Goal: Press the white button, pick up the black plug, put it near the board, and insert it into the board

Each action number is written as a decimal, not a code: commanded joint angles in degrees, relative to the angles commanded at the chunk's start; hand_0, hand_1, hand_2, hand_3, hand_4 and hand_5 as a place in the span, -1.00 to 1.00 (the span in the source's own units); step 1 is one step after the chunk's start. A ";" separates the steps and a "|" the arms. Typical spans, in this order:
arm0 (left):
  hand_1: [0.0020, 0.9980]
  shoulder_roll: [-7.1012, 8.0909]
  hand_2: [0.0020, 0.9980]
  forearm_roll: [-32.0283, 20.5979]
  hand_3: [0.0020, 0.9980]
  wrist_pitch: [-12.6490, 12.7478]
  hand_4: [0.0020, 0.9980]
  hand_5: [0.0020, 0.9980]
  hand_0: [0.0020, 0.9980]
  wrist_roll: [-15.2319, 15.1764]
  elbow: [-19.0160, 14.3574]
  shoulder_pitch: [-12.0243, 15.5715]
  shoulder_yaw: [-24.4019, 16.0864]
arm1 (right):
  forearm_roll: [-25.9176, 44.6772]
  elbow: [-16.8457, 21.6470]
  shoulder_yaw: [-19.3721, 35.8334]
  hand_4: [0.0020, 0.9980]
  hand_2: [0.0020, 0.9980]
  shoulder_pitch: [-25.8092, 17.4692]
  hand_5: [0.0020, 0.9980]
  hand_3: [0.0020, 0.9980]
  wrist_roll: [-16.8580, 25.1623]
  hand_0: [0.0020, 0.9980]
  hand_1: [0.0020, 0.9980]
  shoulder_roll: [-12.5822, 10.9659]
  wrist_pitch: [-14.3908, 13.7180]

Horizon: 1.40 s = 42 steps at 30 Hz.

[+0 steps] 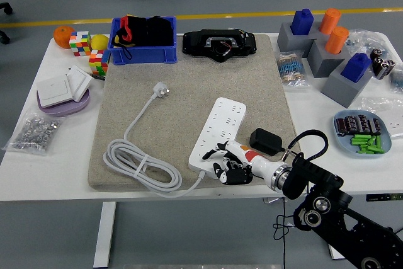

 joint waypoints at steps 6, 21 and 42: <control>0.33 -0.04 0.18 -0.10 0.37 -0.01 0.31 -0.43 0.42 -0.01 0.00 -0.01 0.09 | -1.24 -0.89 -0.28 -0.22 -0.87 0.11 -1.00 0.39 0.30 -1.00 -1.00 -0.08 -0.15; 0.33 -0.06 0.18 0.01 0.37 -0.03 0.31 -0.44 0.42 0.03 0.00 -0.08 0.05 | -3.55 -2.49 -1.58 -0.23 -0.86 0.42 -1.00 0.37 1.01 -1.00 -1.00 -0.57 -0.38; 0.33 -0.16 0.18 0.07 0.37 -0.05 0.31 -0.43 0.42 -0.01 0.00 -0.02 -0.02 | -6.95 4.54 3.83 -0.49 -0.72 -1.19 -1.00 0.27 14.12 -0.80 -0.89 -1.23 -10.33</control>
